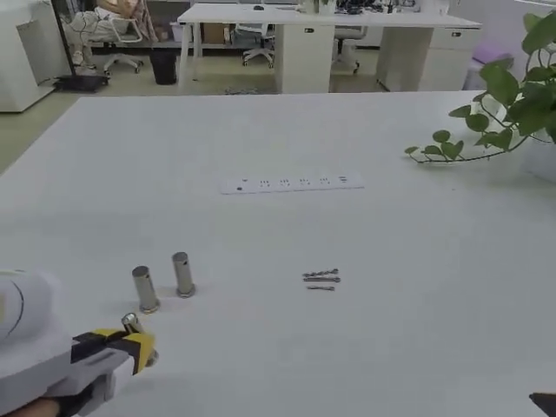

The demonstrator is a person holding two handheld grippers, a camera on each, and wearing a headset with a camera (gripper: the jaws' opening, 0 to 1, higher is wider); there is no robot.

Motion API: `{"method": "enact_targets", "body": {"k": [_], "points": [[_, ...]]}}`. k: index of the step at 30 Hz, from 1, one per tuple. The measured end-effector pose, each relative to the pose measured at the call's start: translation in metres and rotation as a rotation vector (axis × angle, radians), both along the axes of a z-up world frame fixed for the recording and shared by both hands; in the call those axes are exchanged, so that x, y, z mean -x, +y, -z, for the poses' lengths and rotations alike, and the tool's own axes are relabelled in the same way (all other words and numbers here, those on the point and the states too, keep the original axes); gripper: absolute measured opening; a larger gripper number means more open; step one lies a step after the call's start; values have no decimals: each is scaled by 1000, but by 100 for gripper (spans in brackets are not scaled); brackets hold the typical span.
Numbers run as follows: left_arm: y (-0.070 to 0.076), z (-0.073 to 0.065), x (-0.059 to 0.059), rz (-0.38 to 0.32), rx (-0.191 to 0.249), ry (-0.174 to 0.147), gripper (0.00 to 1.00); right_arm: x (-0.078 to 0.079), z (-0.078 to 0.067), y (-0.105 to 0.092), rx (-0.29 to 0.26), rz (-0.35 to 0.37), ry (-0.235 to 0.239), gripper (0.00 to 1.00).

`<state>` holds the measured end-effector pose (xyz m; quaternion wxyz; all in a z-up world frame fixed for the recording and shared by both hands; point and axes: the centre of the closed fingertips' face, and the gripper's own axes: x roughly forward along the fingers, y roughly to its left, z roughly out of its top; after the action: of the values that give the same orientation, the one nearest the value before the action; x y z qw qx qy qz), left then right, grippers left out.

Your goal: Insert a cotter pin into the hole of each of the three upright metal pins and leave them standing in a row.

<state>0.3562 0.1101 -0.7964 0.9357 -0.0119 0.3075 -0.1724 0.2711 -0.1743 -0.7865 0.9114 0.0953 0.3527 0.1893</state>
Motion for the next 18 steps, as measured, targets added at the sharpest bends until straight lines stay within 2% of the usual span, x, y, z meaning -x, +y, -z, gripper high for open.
{"method": "enact_targets", "body": {"k": [2, 3, 7, 10, 12, 14, 18], "points": [[0, 1, 1, -12, 3, 2, 7, 1, 0, -1, 0, 0, -1, 96], [-1, 3, 3, -27, 24, 20, 7, 2, -1, -1, 0, 1, -2, 96], [-5, 2, 5, -31, 20, 7, 7, 3, -3, 0, -6, 3, -12, 96], [-5, 6, 5, -44, 10, 13, 7, 3, -3, -1, -6, 4, -14, 96], [-5, 11, 6, -51, 7, 26, 7, 4, -3, 0, -7, 0, -10, 96], [-4, 18, 7, -59, 10, 52, 7, 5, -2, 1, -5, -4, -7, 97], [-2, 25, 9, -74, 7, 64, 7, 5, -1, 1, -5, -3, -2, 97]]}}
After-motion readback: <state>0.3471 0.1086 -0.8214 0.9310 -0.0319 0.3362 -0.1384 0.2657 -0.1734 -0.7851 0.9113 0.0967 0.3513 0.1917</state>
